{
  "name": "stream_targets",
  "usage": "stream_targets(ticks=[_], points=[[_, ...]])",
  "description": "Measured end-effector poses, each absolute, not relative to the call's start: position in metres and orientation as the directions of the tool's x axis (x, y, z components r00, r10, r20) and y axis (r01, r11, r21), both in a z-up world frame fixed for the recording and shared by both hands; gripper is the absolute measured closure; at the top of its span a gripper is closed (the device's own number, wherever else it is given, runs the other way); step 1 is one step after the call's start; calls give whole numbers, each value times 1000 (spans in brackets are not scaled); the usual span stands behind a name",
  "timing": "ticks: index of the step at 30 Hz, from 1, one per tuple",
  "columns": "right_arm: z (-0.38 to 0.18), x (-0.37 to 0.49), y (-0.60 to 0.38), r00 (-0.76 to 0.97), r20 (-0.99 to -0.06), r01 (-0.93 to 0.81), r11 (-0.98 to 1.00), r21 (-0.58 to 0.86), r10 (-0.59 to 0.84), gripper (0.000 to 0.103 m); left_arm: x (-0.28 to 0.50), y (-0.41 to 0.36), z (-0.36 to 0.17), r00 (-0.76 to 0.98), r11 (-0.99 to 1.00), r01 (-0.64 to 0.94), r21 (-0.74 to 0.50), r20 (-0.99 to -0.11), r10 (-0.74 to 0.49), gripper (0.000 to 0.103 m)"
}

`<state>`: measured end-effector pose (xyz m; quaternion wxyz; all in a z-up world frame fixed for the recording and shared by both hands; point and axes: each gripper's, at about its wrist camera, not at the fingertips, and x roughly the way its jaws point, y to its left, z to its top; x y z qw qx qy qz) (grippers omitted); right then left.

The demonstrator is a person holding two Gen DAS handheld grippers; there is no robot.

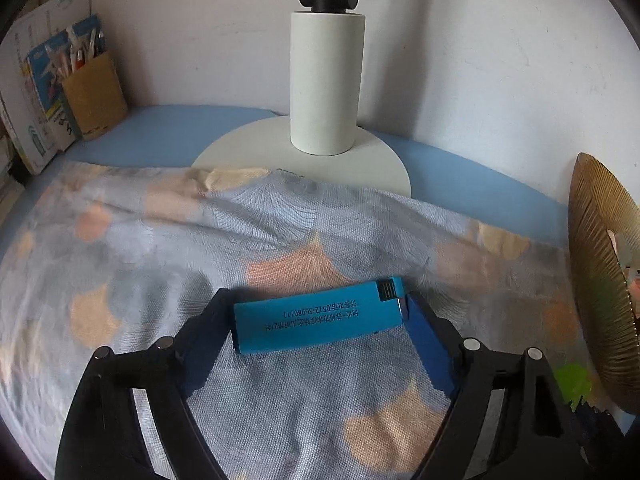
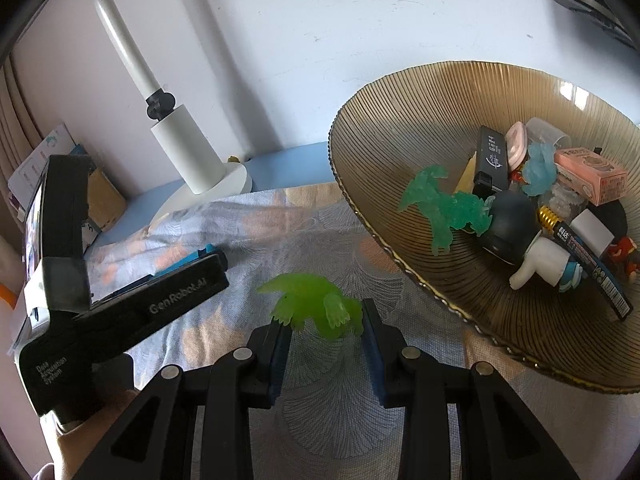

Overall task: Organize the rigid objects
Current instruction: 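Lift the blue lighter and green toy and hold them above the sheet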

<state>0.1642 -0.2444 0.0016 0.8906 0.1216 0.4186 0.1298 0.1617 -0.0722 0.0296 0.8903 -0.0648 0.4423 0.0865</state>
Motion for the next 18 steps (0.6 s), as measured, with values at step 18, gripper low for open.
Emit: stream_targets(ticks=[18], points=[[33,124,-219,746,-585,-260,948,183,318,70,152,-49,28,627,959,-252,-130,-777,60,20]])
